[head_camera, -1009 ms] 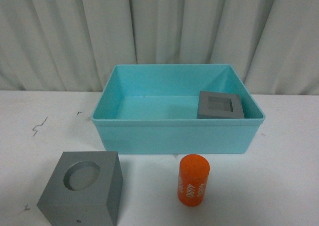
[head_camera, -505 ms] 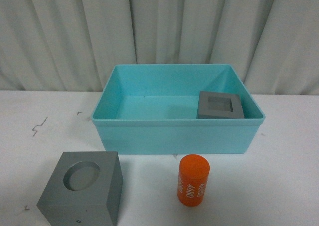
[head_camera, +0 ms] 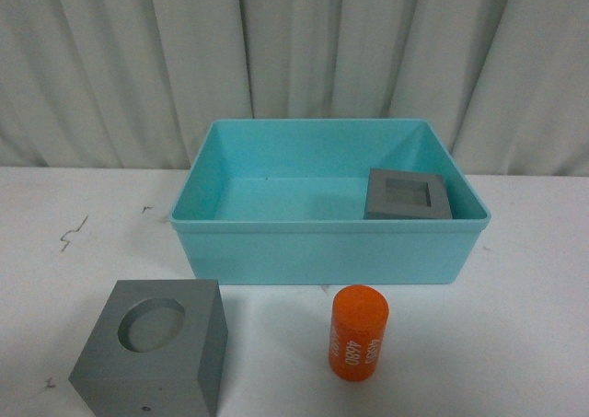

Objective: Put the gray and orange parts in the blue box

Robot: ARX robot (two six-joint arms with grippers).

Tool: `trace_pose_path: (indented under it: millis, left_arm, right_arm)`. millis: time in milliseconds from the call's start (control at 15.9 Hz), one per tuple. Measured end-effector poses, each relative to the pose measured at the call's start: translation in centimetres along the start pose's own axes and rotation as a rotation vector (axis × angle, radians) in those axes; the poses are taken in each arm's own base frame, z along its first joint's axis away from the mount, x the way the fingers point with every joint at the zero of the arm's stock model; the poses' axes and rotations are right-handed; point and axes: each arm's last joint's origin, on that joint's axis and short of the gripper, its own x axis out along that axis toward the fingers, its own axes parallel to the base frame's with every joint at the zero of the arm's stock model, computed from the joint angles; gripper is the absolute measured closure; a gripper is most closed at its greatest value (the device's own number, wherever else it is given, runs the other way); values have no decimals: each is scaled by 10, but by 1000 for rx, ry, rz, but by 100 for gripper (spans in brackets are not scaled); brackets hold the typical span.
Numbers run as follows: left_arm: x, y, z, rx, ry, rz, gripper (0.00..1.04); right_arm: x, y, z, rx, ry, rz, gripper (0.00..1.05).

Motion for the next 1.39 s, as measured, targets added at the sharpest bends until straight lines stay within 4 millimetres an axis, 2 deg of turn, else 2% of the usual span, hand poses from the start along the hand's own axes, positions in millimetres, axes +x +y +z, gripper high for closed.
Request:
trace_pose_path:
  millis: [63,378,946,1072,1135,1199,1262,1388]
  left_arm:
    - [0,0,0,0,1,0,7]
    - [0,0,0,0,0,1,7]
    - [0,0,0,0,0,0,7]
    - [0,0,0,0,0,0,7]
    - [-1,-1,-1,-55,185,-29,7]
    - [4,-4,10,-165,454,-20,7]
    - [10,-7,24,-218,519,-17,7]
    - [31,-16,61,-250,432,-60,7]
  right_arm:
    - [-5,0,4,0,-61,1,103]
    - [-5,0,3,-1,-46,0,102]
    - [-5,0,3,-1,-47,0,4]
    - [-5,0,3,-1,-47,0,7]
    - [-5,0,3,-1,-46,0,6]
    - [-5,0,3,-2,-47,1,6]
    - [-5,0,3,-2,-47,1,6]
    - [-5,0,3,-2,-47,1,6]
